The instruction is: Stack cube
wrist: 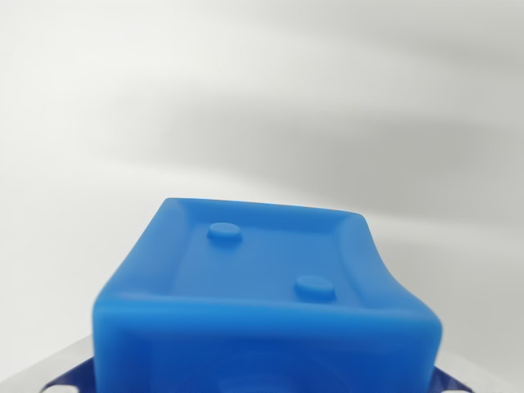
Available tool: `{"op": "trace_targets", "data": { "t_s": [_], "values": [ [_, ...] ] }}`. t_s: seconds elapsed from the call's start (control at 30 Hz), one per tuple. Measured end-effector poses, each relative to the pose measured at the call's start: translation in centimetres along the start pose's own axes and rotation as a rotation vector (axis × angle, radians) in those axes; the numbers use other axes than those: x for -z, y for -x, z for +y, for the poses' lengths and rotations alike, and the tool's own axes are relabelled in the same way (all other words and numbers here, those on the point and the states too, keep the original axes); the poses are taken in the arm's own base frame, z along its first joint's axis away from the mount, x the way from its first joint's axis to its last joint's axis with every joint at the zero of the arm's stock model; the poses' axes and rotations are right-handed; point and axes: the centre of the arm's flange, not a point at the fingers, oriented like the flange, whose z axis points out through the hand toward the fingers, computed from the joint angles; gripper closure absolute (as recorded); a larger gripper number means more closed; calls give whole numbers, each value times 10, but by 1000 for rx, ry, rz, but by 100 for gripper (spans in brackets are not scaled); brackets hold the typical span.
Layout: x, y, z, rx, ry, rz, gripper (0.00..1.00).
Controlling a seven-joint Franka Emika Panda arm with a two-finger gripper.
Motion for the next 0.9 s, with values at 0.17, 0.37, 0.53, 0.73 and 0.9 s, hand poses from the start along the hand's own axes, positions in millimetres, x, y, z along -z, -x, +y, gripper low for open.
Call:
{"op": "trace_targets", "data": {
  "t_s": [0.17,0.37,0.53,0.73,0.9],
  "values": [
    [3,4,8,-4,0,0,100],
    [6,8,18,-9,0,0,100],
    [9,12,27,-14,1,0,100],
    [12,17,38,-20,0,0,100],
    [15,21,47,-25,0,-1,100]
  ]
}}
